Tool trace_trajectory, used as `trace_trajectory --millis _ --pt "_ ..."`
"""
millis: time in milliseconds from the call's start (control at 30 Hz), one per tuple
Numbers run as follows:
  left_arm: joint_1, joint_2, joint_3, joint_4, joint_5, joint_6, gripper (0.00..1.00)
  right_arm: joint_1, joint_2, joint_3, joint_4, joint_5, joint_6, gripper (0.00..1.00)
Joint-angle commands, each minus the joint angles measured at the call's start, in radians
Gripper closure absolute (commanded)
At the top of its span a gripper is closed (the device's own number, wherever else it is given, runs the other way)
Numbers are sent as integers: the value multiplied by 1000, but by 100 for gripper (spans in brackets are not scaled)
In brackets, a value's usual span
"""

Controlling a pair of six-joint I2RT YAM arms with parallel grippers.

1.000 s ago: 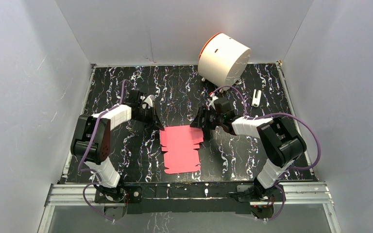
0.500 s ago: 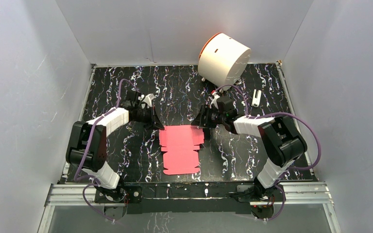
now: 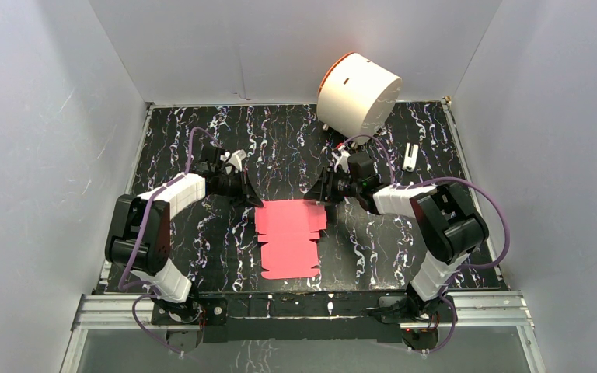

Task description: Fold the paper box

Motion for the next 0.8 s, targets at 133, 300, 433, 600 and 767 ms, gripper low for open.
trace_trajectory --millis 133,300,433,600,767 --pt "4 -67 -10 11 29 -20 100 -4 0 -24 66 -39 -3 52" --pt "4 -60 -9 12 24 -29 100 -6 4 -37 80 -50 -13 53" --pt "4 -60 -8 7 13 -31 100 -6 10 -45 95 -61 -14 57" --pt "4 -57 -8 -3 0 -30 100 -6 7 -53 105 -63 -15 66" --pt "4 -52 -4 -13 -16 -32 100 -7 0 -51 100 -62 -24 72"
